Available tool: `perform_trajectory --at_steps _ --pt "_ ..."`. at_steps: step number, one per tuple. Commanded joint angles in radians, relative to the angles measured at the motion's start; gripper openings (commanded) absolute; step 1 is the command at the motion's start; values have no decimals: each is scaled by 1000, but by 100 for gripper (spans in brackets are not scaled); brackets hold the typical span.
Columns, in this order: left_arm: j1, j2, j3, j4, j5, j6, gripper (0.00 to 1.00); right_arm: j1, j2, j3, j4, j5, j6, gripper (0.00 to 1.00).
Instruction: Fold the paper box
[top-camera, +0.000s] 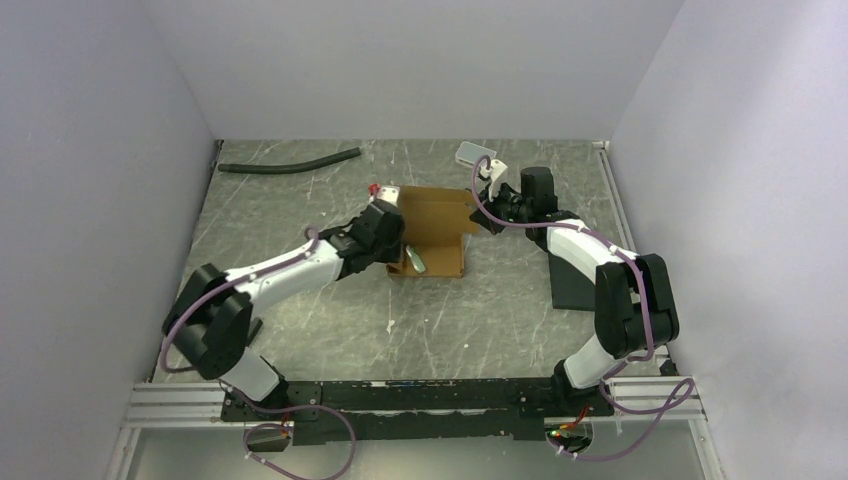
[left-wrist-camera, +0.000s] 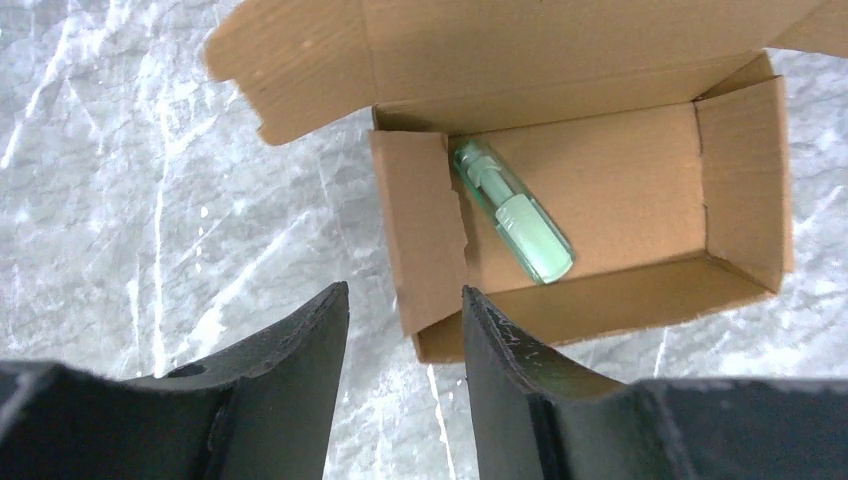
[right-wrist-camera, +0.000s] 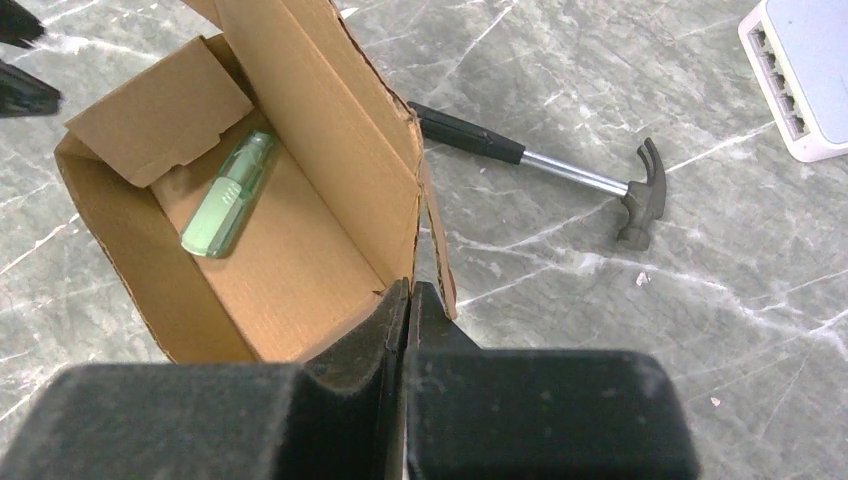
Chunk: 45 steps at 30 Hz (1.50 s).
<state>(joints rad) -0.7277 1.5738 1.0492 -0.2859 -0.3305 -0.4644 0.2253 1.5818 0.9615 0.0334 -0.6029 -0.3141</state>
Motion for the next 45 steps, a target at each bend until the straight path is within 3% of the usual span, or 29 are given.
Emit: perform_trajectory --at_steps 1,3,7,12,13,14,16,29,33,37,42,45 --pt "56 -119 -73 66 55 -10 51 -1 -34 6 38 -11 -17 0" --pt "116 -156 -122 96 118 -23 53 -2 -34 6 37 -11 -17 0" --pt "237 -187 -222 268 423 -12 57 -1 -33 6 37 -12 -17 0" --pt "238 -86 -199 330 505 -3 60 -1 -33 6 38 -12 -16 0" --pt "237 -67 -196 341 514 -5 67 -1 -34 6 38 -12 -16 0" --pt "234 -54 -192 346 512 -6 74 -1 -33 6 38 -12 -16 0" --pt "222 -30 -178 340 498 -4 76 -1 -31 6 37 -13 -14 0" --pt "134 174 -27 148 268 6 70 0 -30 6 38 -15 -14 0" --pt "132 195 -19 125 243 9 61 0 -31 6 38 -16 -14 0" --pt "130 203 -16 108 219 13 43 1 -32 6 37 -14 -16 0" --pt "115 189 -11 86 159 24 2 0 -32 5 38 -14 -16 0" --pt "86 195 1 57 66 39 0 2 -31 5 38 -15 -16 0"
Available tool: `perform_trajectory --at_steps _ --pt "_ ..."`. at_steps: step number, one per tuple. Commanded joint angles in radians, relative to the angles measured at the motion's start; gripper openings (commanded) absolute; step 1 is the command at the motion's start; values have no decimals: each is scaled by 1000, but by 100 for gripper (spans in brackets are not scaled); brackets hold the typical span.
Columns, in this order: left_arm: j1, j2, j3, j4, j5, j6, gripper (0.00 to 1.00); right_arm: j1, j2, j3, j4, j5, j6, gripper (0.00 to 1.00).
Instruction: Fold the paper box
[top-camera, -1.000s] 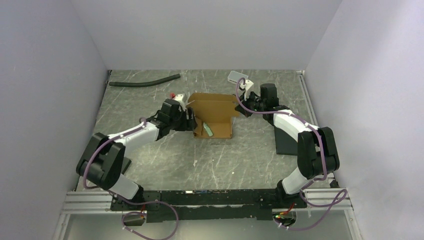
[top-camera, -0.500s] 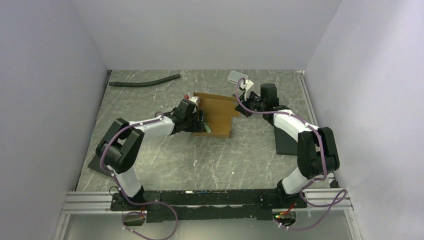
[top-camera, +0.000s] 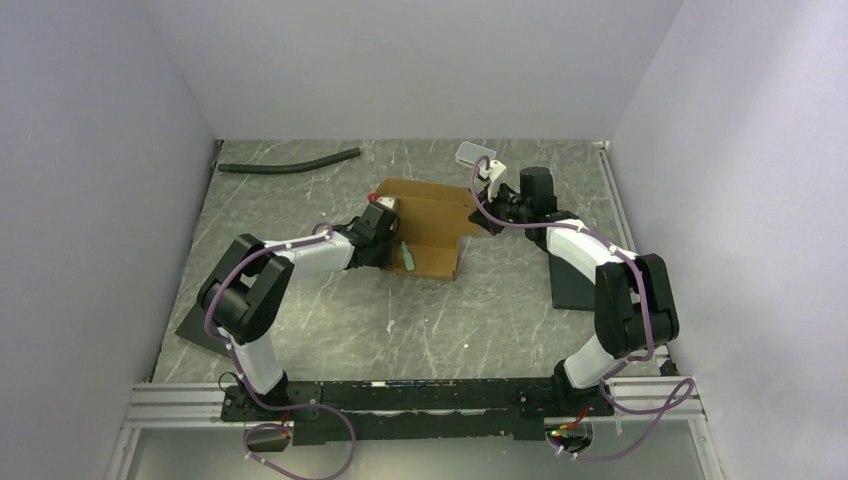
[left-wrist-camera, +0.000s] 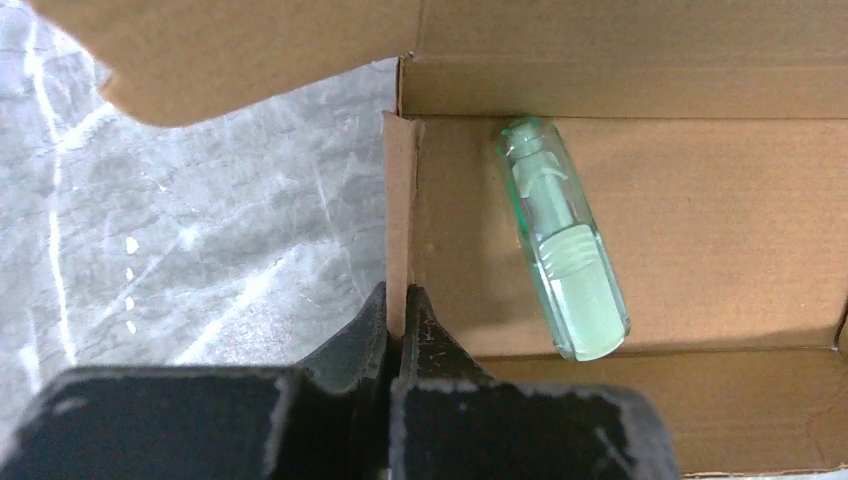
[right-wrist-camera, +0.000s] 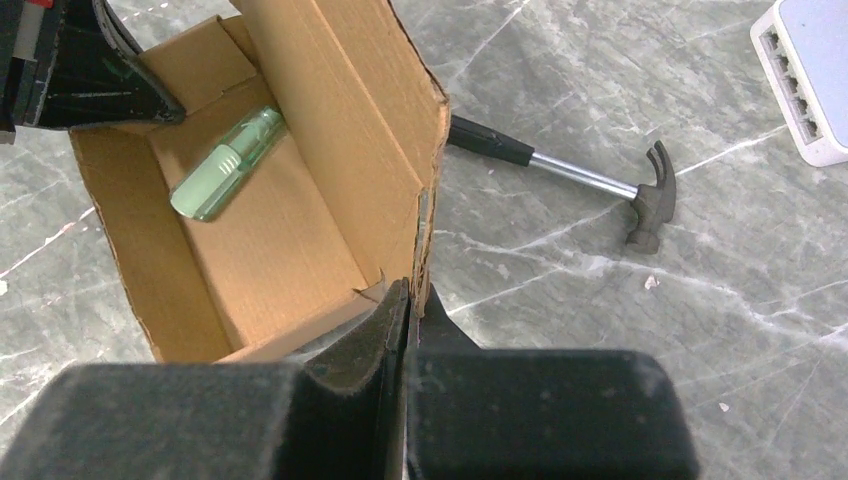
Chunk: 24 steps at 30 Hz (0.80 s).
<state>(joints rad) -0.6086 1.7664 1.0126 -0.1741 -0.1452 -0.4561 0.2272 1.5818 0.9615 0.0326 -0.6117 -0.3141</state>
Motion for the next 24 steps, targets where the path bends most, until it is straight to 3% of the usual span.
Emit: perform_trajectory --at_steps 1,4,7,9,12,24 --pt "-52 7 49 -65 -158 39 0 0 -32 5 38 -8 -16 0" --pt "-104 41 82 -102 -277 61 0 0 -30 5 38 -7 -17 0" --pt "-123 56 92 -104 -301 61 1 0 -32 3 39 -6 -19 0" --pt "-123 52 86 -87 -287 52 20 0 -31 3 38 -7 -19 0" --pt "-120 44 89 -83 -257 46 30 0 -32 3 39 -9 -19 0" --pt "-112 -50 112 -98 -209 13 42 0 -31 3 38 -10 -18 0"
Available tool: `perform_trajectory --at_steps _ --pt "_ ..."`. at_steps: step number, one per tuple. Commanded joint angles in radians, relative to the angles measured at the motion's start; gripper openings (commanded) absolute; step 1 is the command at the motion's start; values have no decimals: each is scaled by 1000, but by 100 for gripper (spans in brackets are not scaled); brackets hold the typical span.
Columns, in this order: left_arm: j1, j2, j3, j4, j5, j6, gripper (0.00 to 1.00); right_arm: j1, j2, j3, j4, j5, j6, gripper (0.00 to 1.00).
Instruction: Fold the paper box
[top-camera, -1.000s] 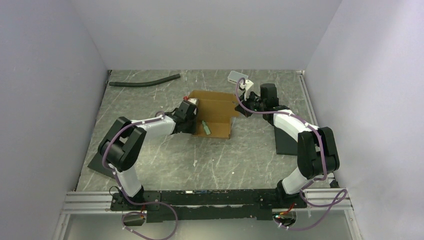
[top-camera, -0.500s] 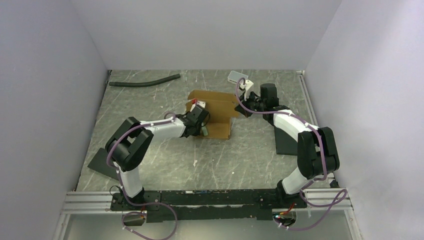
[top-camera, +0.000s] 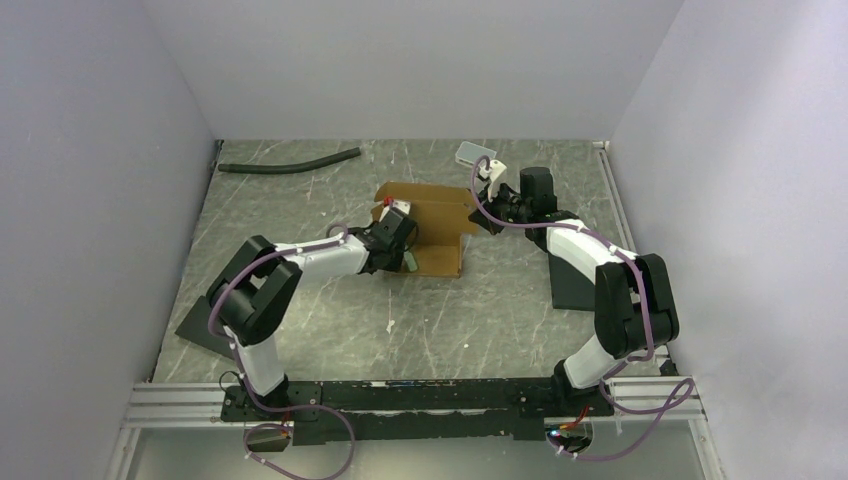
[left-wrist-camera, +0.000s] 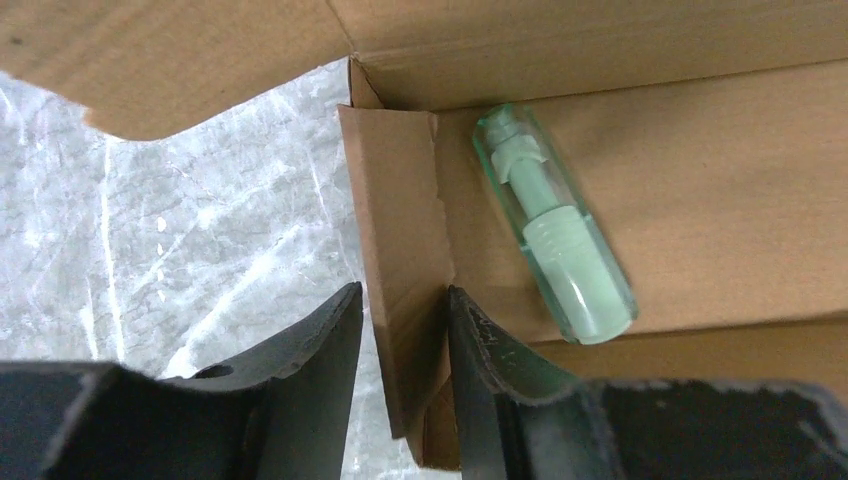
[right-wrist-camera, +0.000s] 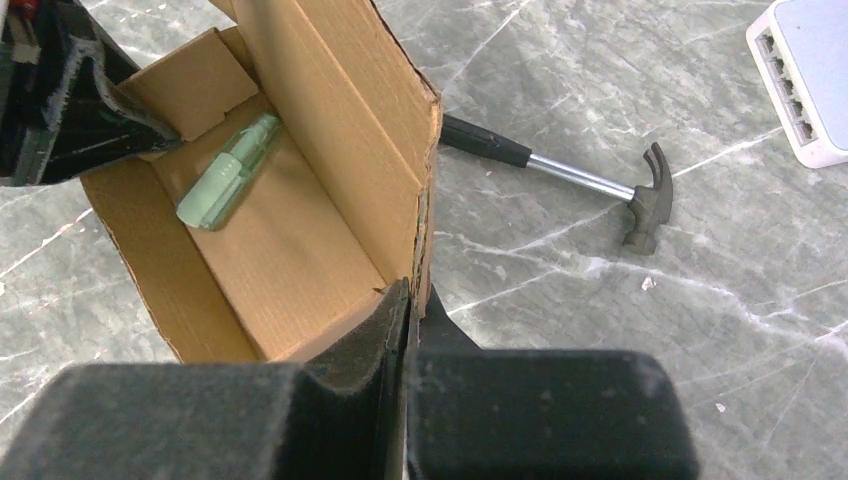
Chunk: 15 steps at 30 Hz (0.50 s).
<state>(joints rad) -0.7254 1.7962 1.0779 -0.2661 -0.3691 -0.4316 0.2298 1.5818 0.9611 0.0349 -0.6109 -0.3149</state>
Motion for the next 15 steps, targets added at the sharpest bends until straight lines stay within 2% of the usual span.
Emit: perform_trajectory --at_steps 1,6,11,15 --pt "5 -87 48 -6 19 -14 43 -3 -32 4 36 -10 -18 0" --pt "9 -124 42 -3 30 -18 44 -1 -32 4 35 -13 -18 0" --pt "22 -200 -1 38 61 3 51 -1 -35 5 33 -16 -21 0" --pt "98 -295 -70 95 138 -7 52 -1 -35 5 33 -16 -21 0"
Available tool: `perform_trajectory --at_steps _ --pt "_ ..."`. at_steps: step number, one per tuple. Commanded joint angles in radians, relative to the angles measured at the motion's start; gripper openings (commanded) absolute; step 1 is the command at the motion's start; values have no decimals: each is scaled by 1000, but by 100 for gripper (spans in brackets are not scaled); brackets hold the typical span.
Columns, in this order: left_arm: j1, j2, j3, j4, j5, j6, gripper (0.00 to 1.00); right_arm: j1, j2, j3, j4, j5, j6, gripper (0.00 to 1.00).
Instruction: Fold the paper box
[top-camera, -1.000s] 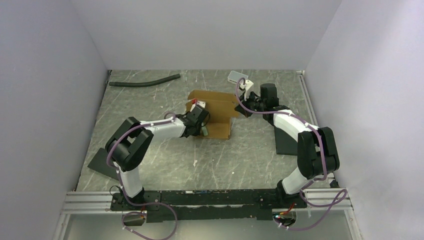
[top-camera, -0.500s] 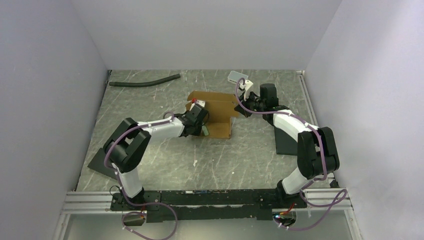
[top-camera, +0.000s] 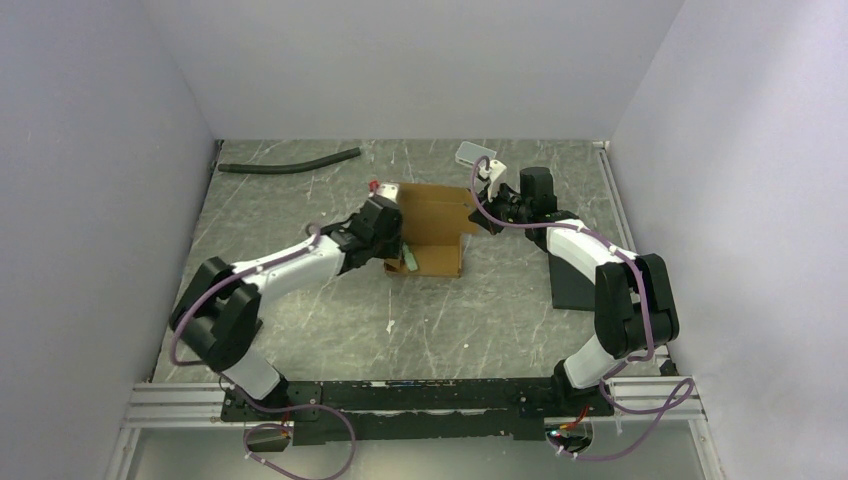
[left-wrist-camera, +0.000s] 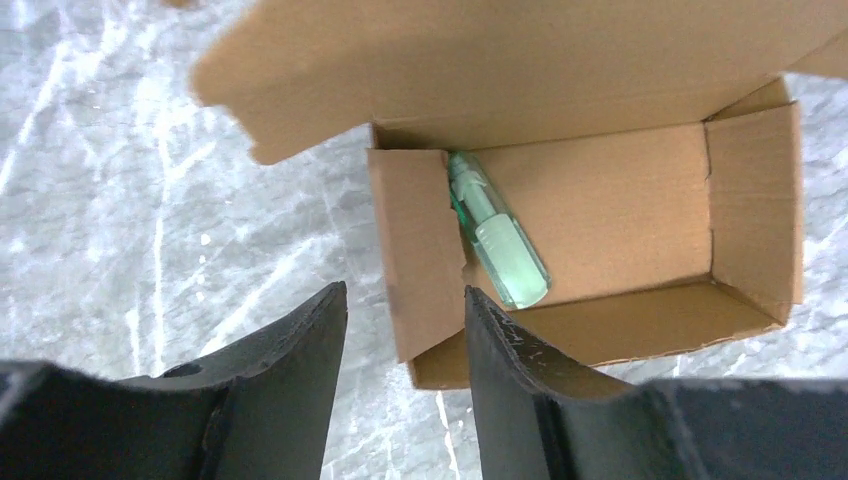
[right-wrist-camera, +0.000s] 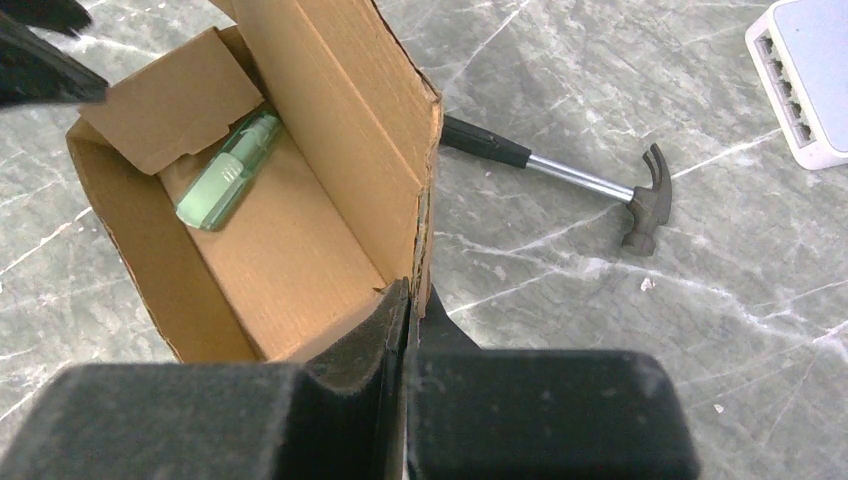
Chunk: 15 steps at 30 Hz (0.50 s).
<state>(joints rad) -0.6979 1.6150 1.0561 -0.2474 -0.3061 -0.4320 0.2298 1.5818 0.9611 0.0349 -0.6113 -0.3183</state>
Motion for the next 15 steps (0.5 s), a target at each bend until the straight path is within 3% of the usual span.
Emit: perform_trajectory --at_steps 1,11,15 --pt "107 -138 -73 95 108 -15 52 -1 -37 5 33 -16 -18 0" --pt "433 -279 -261 386 506 5 54 -1 -39 8 28 -22 -19 0" --pt "552 -233 -296 525 623 -68 43 1 -35 8 28 -26 -21 0"
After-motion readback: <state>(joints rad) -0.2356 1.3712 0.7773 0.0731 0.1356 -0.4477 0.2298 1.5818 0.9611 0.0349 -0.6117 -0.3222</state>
